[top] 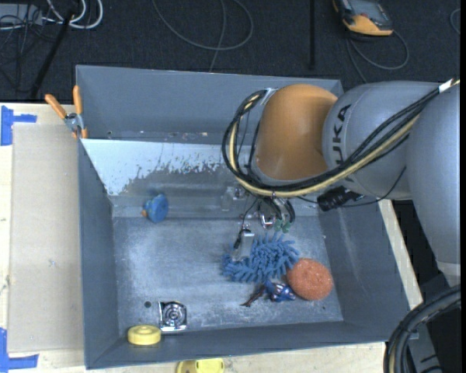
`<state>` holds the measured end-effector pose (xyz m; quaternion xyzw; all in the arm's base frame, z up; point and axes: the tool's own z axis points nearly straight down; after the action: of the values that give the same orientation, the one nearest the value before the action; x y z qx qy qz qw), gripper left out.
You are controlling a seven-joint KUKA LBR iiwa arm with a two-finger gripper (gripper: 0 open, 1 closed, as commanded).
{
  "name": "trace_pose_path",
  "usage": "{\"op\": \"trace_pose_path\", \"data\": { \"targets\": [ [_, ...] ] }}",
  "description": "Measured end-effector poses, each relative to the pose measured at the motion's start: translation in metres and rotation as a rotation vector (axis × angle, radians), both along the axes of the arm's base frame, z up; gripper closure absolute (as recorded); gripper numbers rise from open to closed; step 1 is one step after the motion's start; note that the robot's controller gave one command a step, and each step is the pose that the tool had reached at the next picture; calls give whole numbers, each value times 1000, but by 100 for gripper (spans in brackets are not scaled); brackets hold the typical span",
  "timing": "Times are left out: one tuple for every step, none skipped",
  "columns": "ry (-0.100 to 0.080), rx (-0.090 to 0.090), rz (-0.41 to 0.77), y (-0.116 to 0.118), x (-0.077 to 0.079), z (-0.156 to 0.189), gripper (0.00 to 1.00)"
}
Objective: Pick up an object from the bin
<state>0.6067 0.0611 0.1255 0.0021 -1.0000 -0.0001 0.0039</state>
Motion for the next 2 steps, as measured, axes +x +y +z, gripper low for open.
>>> {"op": "trace_pose_path", "data": {
  "targets": [
    [-7,0,-1,0,2,5,0],
    [-14,2,84,-23,-12,-17,0]
  ]
}}
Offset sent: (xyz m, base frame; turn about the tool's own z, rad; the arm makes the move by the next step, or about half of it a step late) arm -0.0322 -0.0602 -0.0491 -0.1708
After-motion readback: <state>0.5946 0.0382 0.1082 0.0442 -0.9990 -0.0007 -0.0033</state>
